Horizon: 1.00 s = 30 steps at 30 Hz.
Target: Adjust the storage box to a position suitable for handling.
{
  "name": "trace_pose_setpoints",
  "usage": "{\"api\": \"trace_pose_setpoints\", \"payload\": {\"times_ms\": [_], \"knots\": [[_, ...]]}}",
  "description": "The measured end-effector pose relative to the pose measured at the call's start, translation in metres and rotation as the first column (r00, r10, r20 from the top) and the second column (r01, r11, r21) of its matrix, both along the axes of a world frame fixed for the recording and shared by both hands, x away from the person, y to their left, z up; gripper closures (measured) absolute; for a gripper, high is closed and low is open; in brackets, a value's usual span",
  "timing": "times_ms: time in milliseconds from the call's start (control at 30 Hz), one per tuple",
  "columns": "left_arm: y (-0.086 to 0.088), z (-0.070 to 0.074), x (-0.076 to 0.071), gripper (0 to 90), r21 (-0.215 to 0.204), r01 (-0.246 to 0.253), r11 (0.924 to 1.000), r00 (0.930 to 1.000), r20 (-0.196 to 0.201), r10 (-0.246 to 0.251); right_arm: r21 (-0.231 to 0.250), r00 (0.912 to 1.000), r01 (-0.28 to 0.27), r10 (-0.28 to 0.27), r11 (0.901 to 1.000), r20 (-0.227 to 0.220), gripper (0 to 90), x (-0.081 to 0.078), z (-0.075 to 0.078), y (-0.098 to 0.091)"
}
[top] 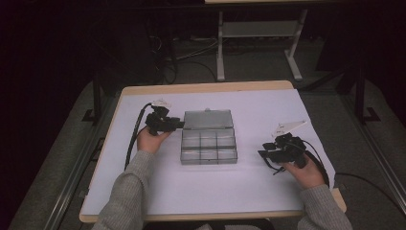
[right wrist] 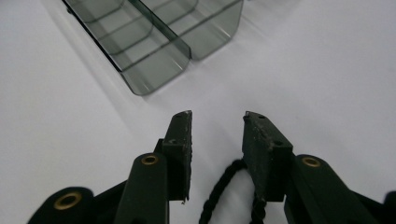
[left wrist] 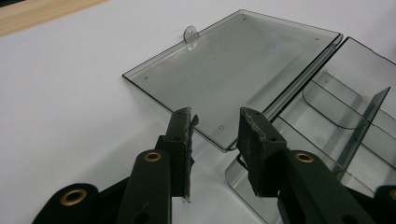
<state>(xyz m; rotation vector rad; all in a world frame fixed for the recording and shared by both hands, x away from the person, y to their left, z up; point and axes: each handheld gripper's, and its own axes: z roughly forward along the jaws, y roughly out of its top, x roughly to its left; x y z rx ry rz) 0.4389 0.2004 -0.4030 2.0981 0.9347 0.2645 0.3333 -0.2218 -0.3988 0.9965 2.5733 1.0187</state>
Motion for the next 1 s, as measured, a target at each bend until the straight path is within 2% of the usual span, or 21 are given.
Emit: {"api": "trace_pose_setpoints", "payload": {"times_ms": [133, 233, 300, 333, 433, 633, 667, 733, 833, 867, 933, 1000], "knots": [[0.004, 0.000, -0.006, 63.4, 0.013, 0.000, 0.9999, 1.0000, 0.007, 0.000, -0.035, 0.9981, 0.040, -0.041, 0.9986, -0.046, 56.1, 0.000, -0.002, -0.003], [0.006, 0.000, -0.011, 63.0, 0.002, -0.007, 1.0000, 1.0000, 0.004, 0.007, -0.052, 0.9960, 0.058, -0.062, 0.9970, -0.065, 52.6, -0.001, -0.004, -0.003], [0.008, 0.001, -0.014, 62.0, 0.009, -0.001, 1.0000, 1.0000, 0.000, 0.001, -0.066, 0.9950, 0.059, -0.064, 0.9961, -0.077, 49.6, -0.001, -0.006, -0.003], [0.009, 0.001, -0.016, 61.5, 0.009, 0.006, 0.9999, 1.0000, 0.005, -0.006, -0.090, 0.9945, 0.059, -0.067, 0.9942, -0.081, 48.6, 0.000, -0.009, -0.002], [0.010, 0.001, -0.021, 60.8, 0.024, 0.012, 0.9996, 0.9999, 0.006, -0.012, -0.103, 0.9928, 0.069, -0.078, 0.9923, -0.091, 47.0, 0.000, -0.012, -0.002], [0.014, 0.000, -0.032, 59.0, 0.007, 0.002, 1.0000, 1.0000, 0.003, -0.002, -0.151, 0.9855, 0.099, -0.118, 0.9835, -0.122, 42.9, 0.003, -0.017, -0.004], [0.016, 0.001, -0.033, 58.8, 0.023, 0.012, 0.9997, 0.9999, 0.007, -0.012, -0.158, 0.9839, 0.102, -0.123, 0.9821, -0.129, 42.7, 0.003, -0.018, -0.003], [0.016, 0.000, -0.037, 57.2, 0.011, 0.007, 0.9999, 0.9999, 0.008, -0.007, -0.178, 0.9827, 0.110, -0.133, 0.9779, -0.128, 42.7, 0.003, -0.020, -0.002], [0.017, 0.001, -0.042, 56.0, 0.042, 0.020, 0.9989, 0.9995, 0.023, -0.021, -0.204, 0.9805, 0.113, -0.142, 0.9725, -0.136, 43.1, 0.004, -0.022, 0.000], [0.017, 0.001, -0.045, 55.6, 0.037, 0.013, 0.9992, 0.9996, 0.026, -0.014, -0.209, 0.9793, 0.113, -0.145, 0.9713, -0.141, 43.4, 0.004, -0.023, 0.000], [0.019, 0.002, -0.048, 55.5, 0.054, 0.024, 0.9983, 0.9990, 0.036, -0.026, -0.217, 0.9775, 0.117, -0.151, 0.9692, -0.147, 44.4, 0.004, -0.024, 0.001], [0.021, 0.002, -0.051, 54.8, 0.046, 0.015, 0.9988, 0.9994, 0.032, -0.016, -0.221, 0.9751, 0.121, -0.157, 0.9678, -0.156, 45.6, 0.004, -0.025, 0.002]]}}
